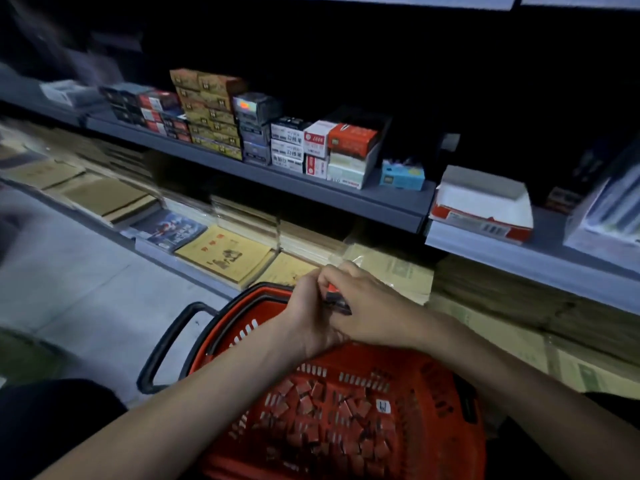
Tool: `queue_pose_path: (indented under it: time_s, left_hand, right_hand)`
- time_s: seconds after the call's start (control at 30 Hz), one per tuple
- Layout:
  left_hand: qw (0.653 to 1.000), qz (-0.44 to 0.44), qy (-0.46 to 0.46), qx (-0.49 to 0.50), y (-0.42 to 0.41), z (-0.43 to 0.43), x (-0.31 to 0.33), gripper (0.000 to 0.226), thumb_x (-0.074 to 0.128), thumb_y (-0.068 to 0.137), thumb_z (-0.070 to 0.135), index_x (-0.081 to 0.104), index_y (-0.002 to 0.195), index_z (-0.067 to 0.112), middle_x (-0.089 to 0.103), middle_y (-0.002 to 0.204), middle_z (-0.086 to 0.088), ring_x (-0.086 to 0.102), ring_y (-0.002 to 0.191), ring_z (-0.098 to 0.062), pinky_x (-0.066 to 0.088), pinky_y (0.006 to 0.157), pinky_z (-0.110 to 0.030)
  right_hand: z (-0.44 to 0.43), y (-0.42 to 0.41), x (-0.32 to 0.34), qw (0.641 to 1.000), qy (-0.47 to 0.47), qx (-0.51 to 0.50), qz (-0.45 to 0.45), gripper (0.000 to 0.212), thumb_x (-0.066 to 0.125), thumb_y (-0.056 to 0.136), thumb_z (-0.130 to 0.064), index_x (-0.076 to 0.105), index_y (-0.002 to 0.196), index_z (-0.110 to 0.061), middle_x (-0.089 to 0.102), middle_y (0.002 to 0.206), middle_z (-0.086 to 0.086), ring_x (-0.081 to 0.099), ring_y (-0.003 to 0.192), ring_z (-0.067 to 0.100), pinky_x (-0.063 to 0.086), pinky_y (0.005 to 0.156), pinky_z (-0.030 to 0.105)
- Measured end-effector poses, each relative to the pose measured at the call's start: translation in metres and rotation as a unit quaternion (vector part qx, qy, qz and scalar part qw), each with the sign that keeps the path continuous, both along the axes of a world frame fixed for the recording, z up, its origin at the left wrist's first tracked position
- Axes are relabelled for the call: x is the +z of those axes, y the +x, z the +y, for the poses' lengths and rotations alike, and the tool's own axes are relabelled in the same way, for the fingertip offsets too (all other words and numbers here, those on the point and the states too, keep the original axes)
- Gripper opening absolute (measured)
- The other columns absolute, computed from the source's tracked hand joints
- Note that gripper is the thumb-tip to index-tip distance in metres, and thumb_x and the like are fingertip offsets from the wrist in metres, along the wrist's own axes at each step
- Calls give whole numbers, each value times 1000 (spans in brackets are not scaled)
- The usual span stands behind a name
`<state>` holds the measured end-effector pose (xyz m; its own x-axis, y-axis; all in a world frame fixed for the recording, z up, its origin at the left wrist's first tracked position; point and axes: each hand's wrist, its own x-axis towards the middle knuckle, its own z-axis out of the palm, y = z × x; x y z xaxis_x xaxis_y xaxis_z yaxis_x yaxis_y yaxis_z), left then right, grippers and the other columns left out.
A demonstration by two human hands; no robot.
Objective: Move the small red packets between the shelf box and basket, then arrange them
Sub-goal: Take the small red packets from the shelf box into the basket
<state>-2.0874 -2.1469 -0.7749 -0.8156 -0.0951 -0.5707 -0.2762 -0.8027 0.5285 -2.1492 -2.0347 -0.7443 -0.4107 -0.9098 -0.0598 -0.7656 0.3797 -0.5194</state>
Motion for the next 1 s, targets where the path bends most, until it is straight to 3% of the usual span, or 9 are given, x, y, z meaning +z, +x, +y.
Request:
queue_pose_path:
  time_s: [0.13, 0.23, 0.37, 0.47, 0.6, 0.67, 0.73, 0.9, 1.0]
  left_hand:
    - [1000, -7, -11, -13, -29, 4, 15, 31, 40, 96, 32, 60, 91, 8, 62, 86, -17, 62, 81, -32, 49, 76, -37]
    - [1000, -6, -29, -5, -49, 13, 30, 30, 39, 97, 28, 58, 81, 13, 62, 75, -11, 64, 66, -27, 53, 66, -32]
    - [999, -6, -43, 4, -74, 38, 39, 39, 40, 98, 27, 63, 69, 14, 64, 58, -6, 64, 46, -21, 51, 56, -25]
    - [999, 3, -51, -5, -92, 52, 41, 49, 37, 98, 30, 67, 64, 11, 68, 61, -8, 66, 47, -20, 51, 55, -23]
    - [997, 18, -68, -20, -102, 61, 49, 50, 40, 101, 36, 66, 66, 13, 65, 56, -2, 59, 40, -14, 43, 44, -17]
    - [998, 3, -51, -37, -102, 60, 57, 41, 44, 99, 36, 65, 75, 11, 63, 58, -4, 58, 42, -14, 38, 40, -14]
    - [997, 0, -38, -69, -102, 54, 64, 36, 44, 98, 37, 66, 95, 9, 65, 71, -8, 61, 55, -18, 38, 41, -15]
    - [990, 18, -35, -134, -106, 39, 83, 30, 53, 83, 25, 63, 108, 11, 62, 97, -17, 63, 74, -26, 44, 50, -22]
    - [986, 34, -47, -155, -113, 32, 95, 26, 51, 85, 15, 60, 109, 11, 61, 99, -17, 63, 76, -25, 46, 49, -22]
  right_hand:
    - [18, -20, 11, 998, -55, -13, 39, 22, 58, 90, -33, 43, 106, -34, 46, 112, -11, 49, 108, 13, 41, 93, 35]
    - [32, -34, 18, 991, -120, -53, 11, 15, 51, 99, -30, 46, 113, -32, 54, 114, -11, 53, 109, 9, 43, 97, 36]
    - [46, -49, 18, 975, -160, -140, -59, 40, 43, 105, -29, 33, 140, -44, 58, 134, -9, 59, 117, 10, 48, 99, 37]
    - [49, -62, 18, 946, -225, -225, -61, 34, 56, 99, -22, 55, 129, -37, 69, 115, -15, 65, 103, 2, 54, 91, 35]
    - [56, -73, 25, 908, -294, -294, -54, 22, 71, 91, -15, 72, 108, -29, 76, 92, -13, 69, 81, -5, 56, 73, 17]
    - [62, -78, 31, 887, -331, -306, -97, 16, 72, 91, -14, 73, 104, -23, 77, 88, -8, 69, 69, -2, 54, 63, 17]
    - [70, -86, 40, 867, -371, -310, -116, 14, 74, 91, -14, 75, 102, -23, 77, 89, -6, 70, 73, 3, 55, 64, 19]
    - [89, -129, 66, 854, -390, -333, 86, 14, 75, 89, -19, 77, 102, -26, 67, 89, -10, 60, 74, 3, 44, 65, 13]
    - [90, -156, 74, 859, -337, -352, 158, 12, 72, 87, -17, 76, 98, -23, 68, 78, -13, 64, 71, 0, 53, 66, 18]
